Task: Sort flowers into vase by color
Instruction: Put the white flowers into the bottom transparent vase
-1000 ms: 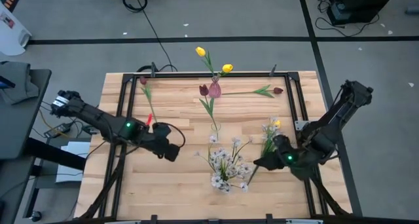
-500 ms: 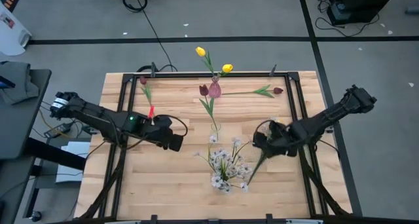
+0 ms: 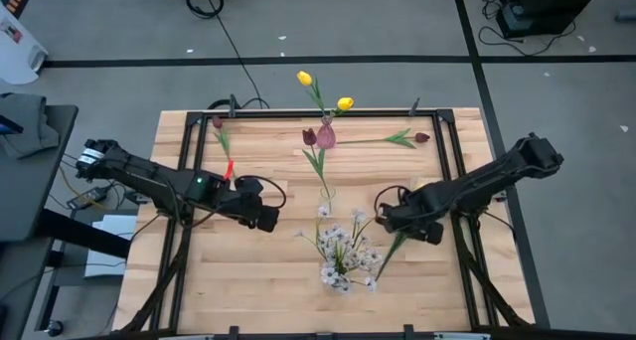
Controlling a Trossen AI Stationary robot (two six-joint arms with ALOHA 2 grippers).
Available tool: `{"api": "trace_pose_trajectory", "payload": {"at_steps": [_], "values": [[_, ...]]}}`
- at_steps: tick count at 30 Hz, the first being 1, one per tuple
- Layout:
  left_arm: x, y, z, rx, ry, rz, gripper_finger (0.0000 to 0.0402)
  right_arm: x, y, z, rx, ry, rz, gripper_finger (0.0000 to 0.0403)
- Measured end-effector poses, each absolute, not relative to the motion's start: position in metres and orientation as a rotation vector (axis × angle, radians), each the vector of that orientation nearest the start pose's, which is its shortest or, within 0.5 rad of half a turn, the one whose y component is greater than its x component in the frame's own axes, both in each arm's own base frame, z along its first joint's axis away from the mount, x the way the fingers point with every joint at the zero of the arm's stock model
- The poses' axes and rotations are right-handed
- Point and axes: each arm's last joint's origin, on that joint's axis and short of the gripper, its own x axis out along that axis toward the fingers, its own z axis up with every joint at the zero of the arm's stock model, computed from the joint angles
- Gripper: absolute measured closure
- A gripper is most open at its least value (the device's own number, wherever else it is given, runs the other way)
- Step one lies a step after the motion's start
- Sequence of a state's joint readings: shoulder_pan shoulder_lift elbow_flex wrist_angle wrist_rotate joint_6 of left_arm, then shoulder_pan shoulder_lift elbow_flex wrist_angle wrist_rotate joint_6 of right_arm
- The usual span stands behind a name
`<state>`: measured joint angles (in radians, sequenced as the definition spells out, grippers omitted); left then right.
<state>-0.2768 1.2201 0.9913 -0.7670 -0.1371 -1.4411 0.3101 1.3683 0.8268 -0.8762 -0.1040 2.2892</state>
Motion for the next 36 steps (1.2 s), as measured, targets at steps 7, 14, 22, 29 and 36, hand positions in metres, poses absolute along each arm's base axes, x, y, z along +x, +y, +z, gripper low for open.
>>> {"api": "trace_pose_trajectory", "payload": {"at_steps": [7,14,22,29,36], "values": [[0.227,-0.061,0.274,-1.087,0.882,0.529,0.0076,0.223,0.075,0.168,1.666,1.104,-1.397,0.0163],[0.227,-0.062,0.274,-1.094,0.896,0.517,0.0076,0.213,0.087,0.164,1.590,1.192,-1.442,0.0163],[0.227,-0.062,0.274,-1.069,0.901,0.504,0.0076,0.214,0.086,0.155,1.605,1.120,-1.404,0.0163],[0.227,-0.062,0.274,-1.074,0.915,0.492,0.0076,0.217,0.075,0.148,1.636,1.032,-1.389,0.0163],[0.227,-0.062,0.274,-1.079,0.922,0.486,0.0076,0.219,0.079,0.141,1.618,1.057,-1.394,0.0163]]}}
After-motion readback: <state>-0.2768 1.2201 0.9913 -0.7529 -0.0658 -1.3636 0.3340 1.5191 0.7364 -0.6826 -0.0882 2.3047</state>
